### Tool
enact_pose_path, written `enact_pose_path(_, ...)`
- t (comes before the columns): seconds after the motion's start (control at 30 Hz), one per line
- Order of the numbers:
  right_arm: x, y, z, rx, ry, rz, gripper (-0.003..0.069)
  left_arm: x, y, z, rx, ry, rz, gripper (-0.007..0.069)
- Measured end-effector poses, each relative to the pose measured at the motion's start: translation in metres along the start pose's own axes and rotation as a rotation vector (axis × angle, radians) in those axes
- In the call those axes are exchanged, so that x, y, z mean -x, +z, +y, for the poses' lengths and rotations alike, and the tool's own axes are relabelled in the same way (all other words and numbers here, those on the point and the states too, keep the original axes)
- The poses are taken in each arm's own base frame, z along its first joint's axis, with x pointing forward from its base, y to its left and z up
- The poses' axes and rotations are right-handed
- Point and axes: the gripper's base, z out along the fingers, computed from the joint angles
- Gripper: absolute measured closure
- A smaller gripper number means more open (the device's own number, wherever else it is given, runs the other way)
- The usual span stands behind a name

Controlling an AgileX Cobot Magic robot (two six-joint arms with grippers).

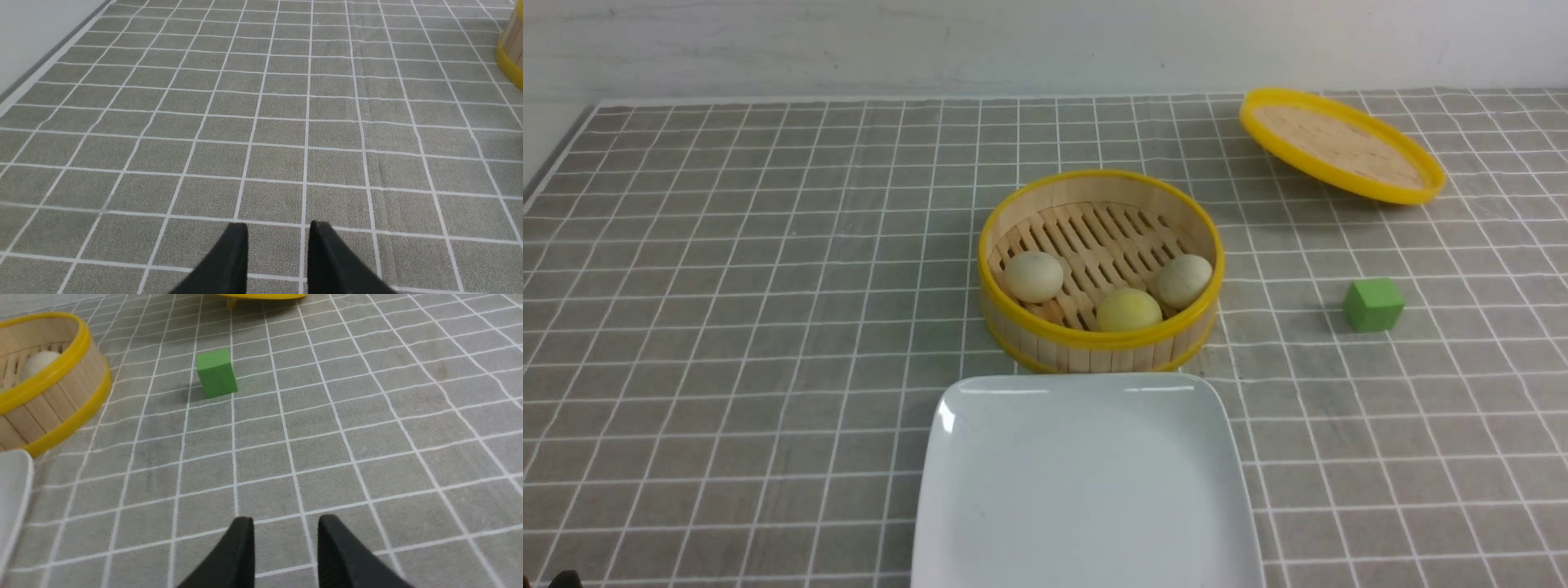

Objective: Put the steamed buns into the plate on the grey tablecloth.
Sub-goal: 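Reach toward a bun in the bamboo steamer with the right gripper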

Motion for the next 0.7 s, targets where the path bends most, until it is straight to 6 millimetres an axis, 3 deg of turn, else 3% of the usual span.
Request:
enact_pose_path(0.07,0.000,0.000,0.003,0.033,0.148,-0.002,0.0419,0.000,0.000,0.000,0.000,0.000,0.000,0.0384)
enact_pose_path(0.2,0.002,0.000,0.011,0.136,0.616,-0.005,0.0419,0.000,0.000,0.000,0.000,0.000,0.000,0.0384)
enact_pose_path(0.37,0.005,-0.001,0.016,0.200,0.858,0.004,0.0419,0.000,0.000,0.000,0.000,0.000,0.000,0.0384)
enact_pose_path(0.47,0.007,-0.002,0.018,0.216,0.855,0.012,0.0426,0.000,0.000,0.000,0.000,0.000,0.000,0.0384)
enact_pose_path(0.53,0.017,-0.007,0.021,0.239,0.765,-0.012,0.0451,0.000,0.000,0.000,0.000,0.000,0.000,0.0384)
enact_pose_path(0.6,0.050,-0.020,0.028,0.264,0.573,-0.099,0.0518,0.000,0.000,0.000,0.000,0.000,0.000,0.0384)
enact_pose_path(0.63,0.052,-0.020,0.029,0.258,0.554,-0.099,0.0533,0.000,0.000,0.000,0.000,0.000,0.000,0.0384)
enact_pose_path(0.7,0.091,-0.023,0.037,0.224,0.331,-0.111,0.0633,0.000,0.000,0.000,0.000,0.000,0.000,0.0384)
